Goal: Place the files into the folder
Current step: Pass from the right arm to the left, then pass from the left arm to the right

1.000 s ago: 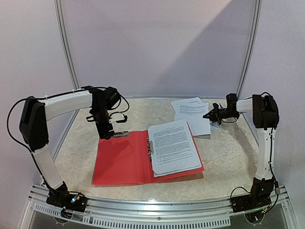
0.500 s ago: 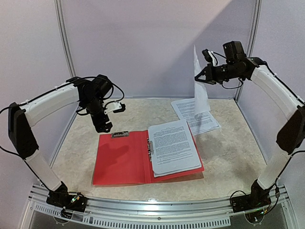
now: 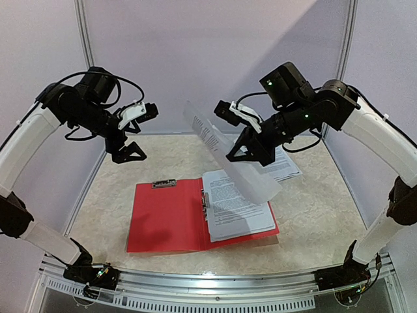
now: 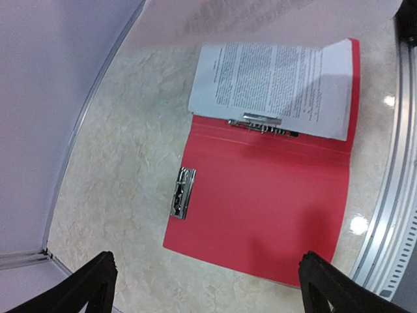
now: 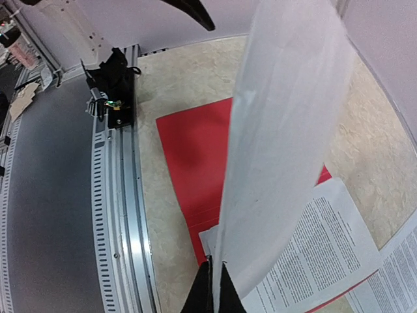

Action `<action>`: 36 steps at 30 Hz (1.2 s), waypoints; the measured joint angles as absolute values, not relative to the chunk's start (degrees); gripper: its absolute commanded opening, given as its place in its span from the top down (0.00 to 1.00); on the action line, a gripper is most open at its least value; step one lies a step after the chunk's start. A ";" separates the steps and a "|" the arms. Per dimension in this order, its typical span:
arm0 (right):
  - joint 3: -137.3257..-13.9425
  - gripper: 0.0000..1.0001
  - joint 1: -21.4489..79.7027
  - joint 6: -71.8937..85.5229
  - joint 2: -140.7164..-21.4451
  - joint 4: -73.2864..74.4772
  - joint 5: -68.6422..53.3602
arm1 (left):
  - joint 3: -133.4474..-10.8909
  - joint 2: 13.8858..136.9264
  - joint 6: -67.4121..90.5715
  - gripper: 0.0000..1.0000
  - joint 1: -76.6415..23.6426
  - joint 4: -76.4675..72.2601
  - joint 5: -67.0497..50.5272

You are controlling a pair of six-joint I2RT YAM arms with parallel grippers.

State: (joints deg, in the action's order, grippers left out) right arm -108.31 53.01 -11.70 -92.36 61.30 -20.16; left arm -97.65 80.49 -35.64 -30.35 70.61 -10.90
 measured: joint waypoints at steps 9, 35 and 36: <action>-108.38 1.00 54.33 -16.67 -91.07 60.10 -26.61 | -104.25 82.43 -36.40 0.01 -31.09 72.90 -19.20; -100.97 1.00 54.04 -9.37 -89.97 45.84 -19.09 | -106.61 84.25 -34.68 0.81 -35.83 75.99 -33.67; -100.97 1.00 53.89 -8.67 -89.97 45.52 -18.96 | -106.61 84.25 -34.65 0.49 -35.83 75.96 -33.61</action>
State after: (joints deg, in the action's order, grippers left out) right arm -100.97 53.89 -8.67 -89.97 45.52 -18.96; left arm -106.61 84.25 -34.65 -35.83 75.96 -33.61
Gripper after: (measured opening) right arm 0.010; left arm 0.012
